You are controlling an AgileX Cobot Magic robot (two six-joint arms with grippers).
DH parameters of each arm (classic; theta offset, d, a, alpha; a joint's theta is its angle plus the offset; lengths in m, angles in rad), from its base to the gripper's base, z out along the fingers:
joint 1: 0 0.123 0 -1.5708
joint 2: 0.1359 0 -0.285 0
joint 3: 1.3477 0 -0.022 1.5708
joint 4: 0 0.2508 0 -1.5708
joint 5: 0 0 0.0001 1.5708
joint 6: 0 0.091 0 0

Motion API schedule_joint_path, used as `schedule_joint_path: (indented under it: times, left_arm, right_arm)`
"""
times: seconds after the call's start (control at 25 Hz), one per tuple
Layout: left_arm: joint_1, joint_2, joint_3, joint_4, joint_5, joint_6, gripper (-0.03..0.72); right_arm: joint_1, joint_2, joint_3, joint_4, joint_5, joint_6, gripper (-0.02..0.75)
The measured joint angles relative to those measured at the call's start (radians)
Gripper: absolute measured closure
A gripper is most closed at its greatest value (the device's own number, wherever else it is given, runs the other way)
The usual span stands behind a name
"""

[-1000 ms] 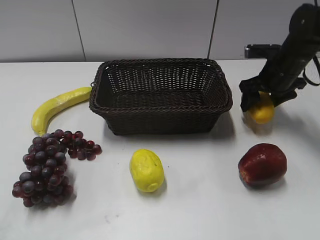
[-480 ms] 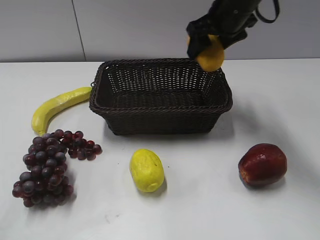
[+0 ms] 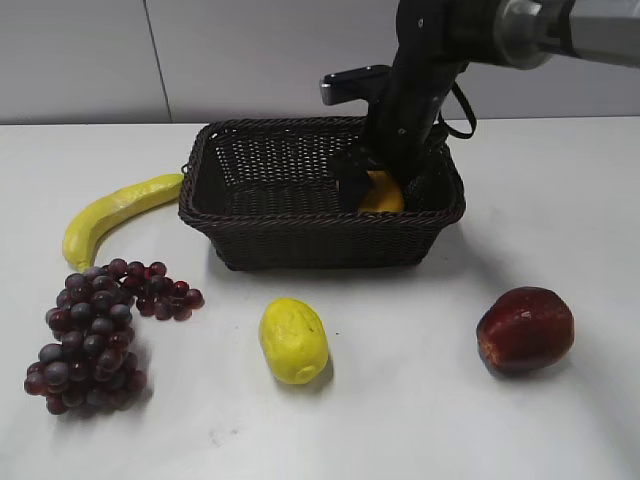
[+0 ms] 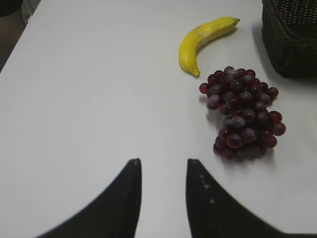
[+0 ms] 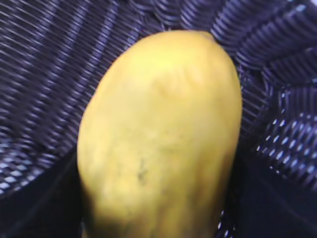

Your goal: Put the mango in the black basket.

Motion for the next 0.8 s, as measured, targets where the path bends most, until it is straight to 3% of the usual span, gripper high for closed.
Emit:
schedule_joint_path:
  times: [0.2,0.28,0.44,0.8]
  left_arm:
    - [0.0,0.0,0.0,0.0,0.0,0.0,0.457]
    - [0.0,0.0,0.0,0.0,0.0,0.0,0.457]
    - [0.0,0.0,0.0,0.0,0.0,0.0,0.457]
    - [0.0,0.0,0.0,0.0,0.0,0.0,0.457]
  right_arm:
    - [0.001,0.023,-0.005,-0.002,-0.021,0.0,0.143]
    - [0.001,0.021,-0.026,-0.002,0.009,0.0,0.092]
    - [0.001,-0.035,-0.059,-0.021,0.088,0.0,0.082]
    - [-0.081,-0.41,-0.068,-0.126,0.243,0.05,0.083]
